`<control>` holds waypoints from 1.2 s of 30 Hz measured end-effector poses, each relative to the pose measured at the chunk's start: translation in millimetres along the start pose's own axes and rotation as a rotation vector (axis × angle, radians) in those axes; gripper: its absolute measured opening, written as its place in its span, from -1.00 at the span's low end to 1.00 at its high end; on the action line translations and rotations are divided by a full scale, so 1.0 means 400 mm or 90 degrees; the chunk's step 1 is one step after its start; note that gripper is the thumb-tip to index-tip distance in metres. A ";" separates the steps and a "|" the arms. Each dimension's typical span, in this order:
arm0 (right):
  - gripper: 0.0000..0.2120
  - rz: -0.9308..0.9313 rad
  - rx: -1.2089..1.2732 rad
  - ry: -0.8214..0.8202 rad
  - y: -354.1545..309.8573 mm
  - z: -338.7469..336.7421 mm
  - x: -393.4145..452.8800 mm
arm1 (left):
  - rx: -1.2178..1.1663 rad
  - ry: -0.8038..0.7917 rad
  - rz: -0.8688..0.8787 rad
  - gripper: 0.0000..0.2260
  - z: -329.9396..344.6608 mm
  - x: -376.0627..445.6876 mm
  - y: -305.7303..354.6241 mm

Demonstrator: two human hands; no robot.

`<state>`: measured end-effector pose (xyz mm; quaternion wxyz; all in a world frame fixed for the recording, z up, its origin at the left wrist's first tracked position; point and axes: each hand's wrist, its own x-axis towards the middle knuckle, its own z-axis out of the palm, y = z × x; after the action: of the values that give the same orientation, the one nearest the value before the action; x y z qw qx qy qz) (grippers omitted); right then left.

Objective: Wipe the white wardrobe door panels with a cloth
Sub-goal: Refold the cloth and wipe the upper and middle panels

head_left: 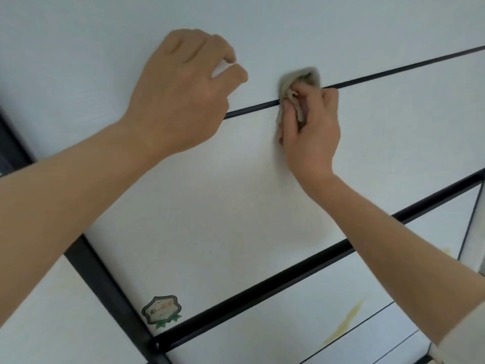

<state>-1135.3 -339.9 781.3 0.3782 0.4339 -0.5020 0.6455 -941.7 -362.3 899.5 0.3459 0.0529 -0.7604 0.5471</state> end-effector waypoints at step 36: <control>-0.76 -0.251 0.188 -0.129 -0.369 0.090 -0.314 | -0.202 -0.067 -0.078 -0.62 -0.047 -0.146 -0.042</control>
<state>-950.1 -350.5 714.7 0.3774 0.6361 -0.3436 0.5788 -881.0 -369.8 881.8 0.3419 0.0723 -0.8499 0.3943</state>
